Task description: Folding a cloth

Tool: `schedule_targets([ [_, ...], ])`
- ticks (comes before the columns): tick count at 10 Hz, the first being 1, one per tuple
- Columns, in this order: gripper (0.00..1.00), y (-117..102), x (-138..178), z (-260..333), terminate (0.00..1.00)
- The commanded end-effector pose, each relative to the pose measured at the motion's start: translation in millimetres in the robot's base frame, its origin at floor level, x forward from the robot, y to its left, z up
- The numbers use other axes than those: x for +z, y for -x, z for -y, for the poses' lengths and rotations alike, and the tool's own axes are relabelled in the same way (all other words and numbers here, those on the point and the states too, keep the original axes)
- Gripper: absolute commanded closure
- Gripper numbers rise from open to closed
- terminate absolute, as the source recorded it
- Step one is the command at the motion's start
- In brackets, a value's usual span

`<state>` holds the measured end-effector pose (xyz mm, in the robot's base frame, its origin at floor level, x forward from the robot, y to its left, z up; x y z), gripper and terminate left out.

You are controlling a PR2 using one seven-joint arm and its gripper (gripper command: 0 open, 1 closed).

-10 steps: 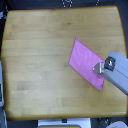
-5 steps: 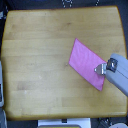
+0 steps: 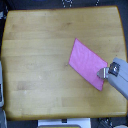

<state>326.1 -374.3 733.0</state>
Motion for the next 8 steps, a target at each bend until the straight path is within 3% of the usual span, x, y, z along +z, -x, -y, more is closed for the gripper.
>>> schedule_targets([
  [1, 0.00, -6, -13, -3, 0.00],
  [3, 0.00, -11, -9, -1, 0.00],
  [4, 1.00, -14, -6, 1, 0.00],
  [8, 1.00, -17, -4, -2, 0.00],
])
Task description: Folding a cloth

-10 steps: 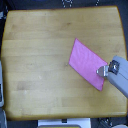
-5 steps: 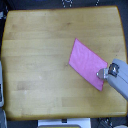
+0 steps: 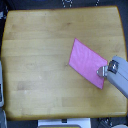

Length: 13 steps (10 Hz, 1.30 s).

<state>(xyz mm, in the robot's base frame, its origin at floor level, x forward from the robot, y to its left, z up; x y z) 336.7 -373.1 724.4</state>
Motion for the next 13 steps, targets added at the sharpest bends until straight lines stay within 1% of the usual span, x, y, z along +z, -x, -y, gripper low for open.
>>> schedule_targets([
  [1, 1.00, -7, 4, 0, 0.00],
  [7, 1.00, -13, 4, 2, 0.00],
  [10, 1.00, -15, 9, 2, 0.00],
  [13, 1.00, -23, 22, -5, 0.00],
])
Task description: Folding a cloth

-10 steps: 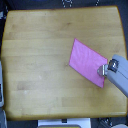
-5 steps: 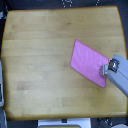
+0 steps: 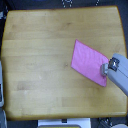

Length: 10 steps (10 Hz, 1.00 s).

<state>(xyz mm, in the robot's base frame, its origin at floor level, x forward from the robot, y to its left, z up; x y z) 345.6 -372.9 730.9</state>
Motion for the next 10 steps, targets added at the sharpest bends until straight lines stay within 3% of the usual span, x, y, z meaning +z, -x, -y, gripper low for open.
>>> schedule_targets([
  [1, 1.00, -20, 21, -9, 0.00],
  [3, 1.00, -41, 42, -33, 0.00],
  [5, 1.00, -43, 57, -47, 0.00],
  [10, 1.00, -71, 96, -122, 0.00],
])
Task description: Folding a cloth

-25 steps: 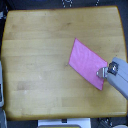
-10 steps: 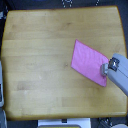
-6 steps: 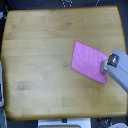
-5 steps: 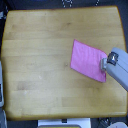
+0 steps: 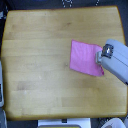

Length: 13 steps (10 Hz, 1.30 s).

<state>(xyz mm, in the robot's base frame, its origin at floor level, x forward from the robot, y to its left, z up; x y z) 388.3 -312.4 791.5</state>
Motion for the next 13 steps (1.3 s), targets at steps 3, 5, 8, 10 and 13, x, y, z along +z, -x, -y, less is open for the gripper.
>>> schedule_targets([
  [3, 1.00, -44, 42, -126, 0.00],
  [5, 1.00, -59, 40, -163, 0.00],
  [8, 1.00, -57, 23, -201, 0.00],
  [10, 1.00, -49, 14, -208, 0.00],
  [13, 1.00, -40, 1, -220, 0.00],
])
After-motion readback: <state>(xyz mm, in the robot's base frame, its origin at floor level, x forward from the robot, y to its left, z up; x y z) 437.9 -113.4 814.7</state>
